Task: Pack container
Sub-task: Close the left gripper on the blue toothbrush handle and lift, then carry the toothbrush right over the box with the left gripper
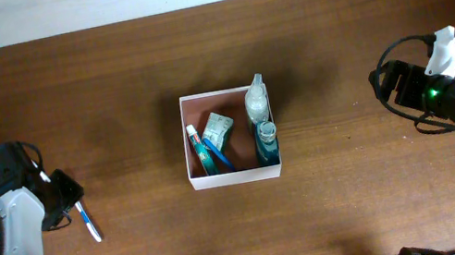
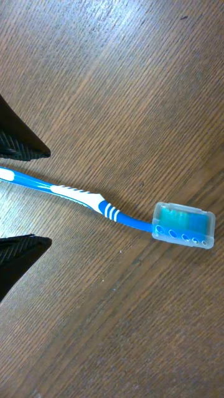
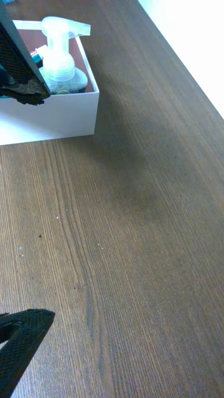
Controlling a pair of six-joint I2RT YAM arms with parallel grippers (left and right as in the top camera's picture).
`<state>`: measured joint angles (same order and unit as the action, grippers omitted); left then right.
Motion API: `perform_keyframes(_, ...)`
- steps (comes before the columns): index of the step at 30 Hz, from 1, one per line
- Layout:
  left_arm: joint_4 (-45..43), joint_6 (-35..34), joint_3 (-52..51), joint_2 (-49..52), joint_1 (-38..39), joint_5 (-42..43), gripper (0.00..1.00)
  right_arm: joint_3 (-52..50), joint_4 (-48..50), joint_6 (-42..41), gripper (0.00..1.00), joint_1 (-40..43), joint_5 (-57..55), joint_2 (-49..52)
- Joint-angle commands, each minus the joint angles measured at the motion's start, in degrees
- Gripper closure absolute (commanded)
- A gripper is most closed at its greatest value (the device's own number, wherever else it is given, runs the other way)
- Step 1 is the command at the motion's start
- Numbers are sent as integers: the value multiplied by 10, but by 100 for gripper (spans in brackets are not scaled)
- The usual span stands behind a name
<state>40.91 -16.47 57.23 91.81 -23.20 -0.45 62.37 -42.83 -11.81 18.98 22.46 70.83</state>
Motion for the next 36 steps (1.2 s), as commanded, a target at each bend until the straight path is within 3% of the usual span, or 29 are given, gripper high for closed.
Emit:
perform_keyframes(1,-2,12,8,24,2,-9,60,10,2,2,1,2,-5,0)
perform_keyframes(7,-2,12,8,89,2,-8,60,10,2,2,2,2,-5,0)
perform_keyframes(13,-6,12,8,124,2,-8,70,10,2,2,2,2,-5,0)
perform_keyframes(18,-9,12,8,124,2,-4,99,10,2,2,2,2,-5,0)
perform_keyframes(23,-8,12,21,123,2,14,100,10,2,2,2,2,-5,0)
perform_keyframes(28,75,12,99,109,12,56,100,10,2,2,2,2,-5,0)
perform_keyframes(36,114,11,172,22,157,57,99,10,2,2,2,2,-5,0)
